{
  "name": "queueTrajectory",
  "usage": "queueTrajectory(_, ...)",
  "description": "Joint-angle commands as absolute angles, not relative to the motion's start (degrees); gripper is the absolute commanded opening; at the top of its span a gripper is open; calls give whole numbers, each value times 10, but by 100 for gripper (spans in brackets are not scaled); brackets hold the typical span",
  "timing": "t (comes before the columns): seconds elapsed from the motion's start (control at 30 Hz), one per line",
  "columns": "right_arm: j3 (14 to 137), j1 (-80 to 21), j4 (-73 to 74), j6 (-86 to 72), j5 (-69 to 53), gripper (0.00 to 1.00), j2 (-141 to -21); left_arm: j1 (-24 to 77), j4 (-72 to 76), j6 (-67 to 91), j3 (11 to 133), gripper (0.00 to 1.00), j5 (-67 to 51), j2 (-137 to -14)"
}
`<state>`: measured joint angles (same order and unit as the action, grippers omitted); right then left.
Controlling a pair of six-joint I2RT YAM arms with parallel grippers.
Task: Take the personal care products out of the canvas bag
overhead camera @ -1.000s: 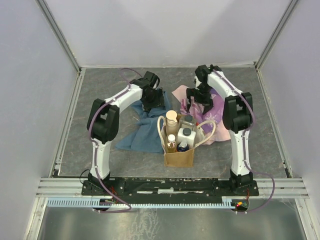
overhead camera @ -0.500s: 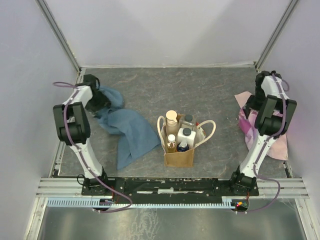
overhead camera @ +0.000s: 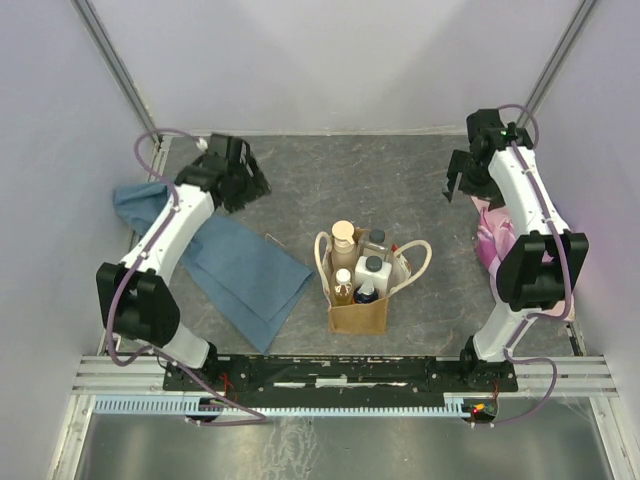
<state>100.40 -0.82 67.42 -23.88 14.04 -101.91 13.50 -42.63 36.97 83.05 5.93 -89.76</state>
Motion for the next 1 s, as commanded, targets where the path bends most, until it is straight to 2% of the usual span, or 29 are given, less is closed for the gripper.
queueTrajectory(0.0,946,-8,674,-229,118,100,-976,140,-415,453,674,81,-9,-825)
queueTrajectory(0.17,935,-8,676,-233,111,100,-963,153,-427,487,553,83,-47,-770)
queueTrajectory(0.53,903,-17,668,-239,84,100,-921,192,-448,494,483,85,-14,-808)
queueTrajectory(0.77,889,-17,663,-232,77,100,-869,190,-476,473,538,87,37,-905)
queueTrajectory(0.97,890,-16,665,-230,63,100,-836,117,-488,442,692,89,55,-1016)
